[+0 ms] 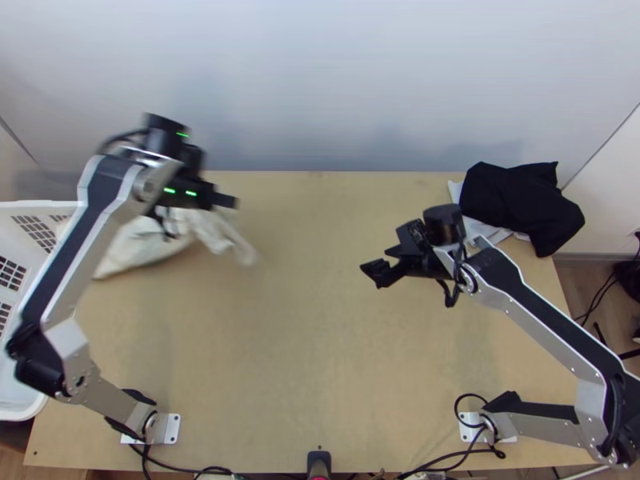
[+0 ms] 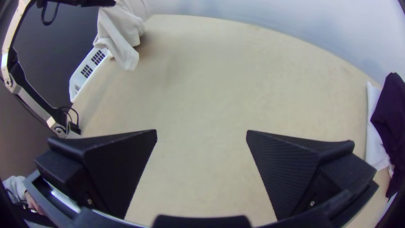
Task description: Fold the t-shirt
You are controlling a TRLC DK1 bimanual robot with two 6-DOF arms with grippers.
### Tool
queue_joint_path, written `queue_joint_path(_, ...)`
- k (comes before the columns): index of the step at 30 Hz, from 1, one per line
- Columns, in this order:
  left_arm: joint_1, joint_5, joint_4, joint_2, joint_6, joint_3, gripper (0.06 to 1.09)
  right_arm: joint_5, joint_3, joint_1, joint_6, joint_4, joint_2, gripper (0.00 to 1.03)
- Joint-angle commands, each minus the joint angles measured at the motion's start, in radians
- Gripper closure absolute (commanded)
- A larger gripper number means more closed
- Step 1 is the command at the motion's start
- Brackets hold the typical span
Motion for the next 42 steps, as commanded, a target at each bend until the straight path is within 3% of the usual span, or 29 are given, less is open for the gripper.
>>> queue_joint_path(1, -0.274, -0.045, -0.001, 0.109, -0.099, 0.026, 1.05, 0.000, -0.158, -0.050, -0.012, 0.056, -0.072, 0.04)
queue_joint_path(9, -0.451, -0.057, -0.025, 0.387, -0.110, 0.300, 1.05, -0.065, -0.278, -0.262, -0.020, 0.115, -0.165, 0.04)
queue_joint_path(12, -0.520, -0.059, -0.045, 0.471, -0.082, 0.431, 1.05, -0.162, -0.286, -0.417, 0.037, 0.121, -0.154, 0.04)
queue_joint_path(16, -0.612, -0.057, 0.033, 0.477, -0.071, 0.446, 1.05, -0.269, -0.332, -0.598, 0.052, 0.122, -0.165, 0.04)
queue_joint_path(22, -0.702, -0.045, 0.119, 0.525, -0.064, 0.445, 1.04, -0.304, -0.393, -0.720, 0.003, 0.127, -0.173, 0.04)
queue_joint_path(23, -0.707, -0.043, 0.134, 0.536, -0.071, 0.445, 0.94, -0.306, -0.396, -0.725, 0.000, 0.127, -0.173, 0.04)
queue_joint_path(24, -0.707, -0.043, 0.144, 0.546, -0.101, 0.445, 0.64, -0.306, -0.398, -0.725, -0.005, 0.127, -0.173, 0.04)
queue_joint_path(25, -0.704, -0.040, 0.157, 0.552, -0.124, 0.445, 0.23, -0.306, -0.401, -0.725, -0.008, 0.127, -0.174, 0.04)
queue_joint_path(26, -0.701, -0.036, 0.171, 0.554, -0.147, 0.445, 0.09, -0.306, -0.404, -0.725, -0.008, 0.127, -0.173, 0.04)
queue_joint_path(29, -0.681, -0.019, 0.214, 0.540, -0.183, 0.446, 0.10, -0.306, -0.418, -0.717, -0.009, 0.142, -0.179, 0.04)
queue_joint_path(36, -0.526, -0.026, 0.199, 0.417, -0.157, 0.386, 0.10, -0.313, -0.425, -0.691, -0.019, 0.136, -0.222, 0.04)
queue_joint_path(42, -0.353, -0.025, 0.069, 0.266, -0.082, 0.299, 0.10, -0.320, -0.408, -0.536, -0.112, -0.019, -0.345, 0.04)
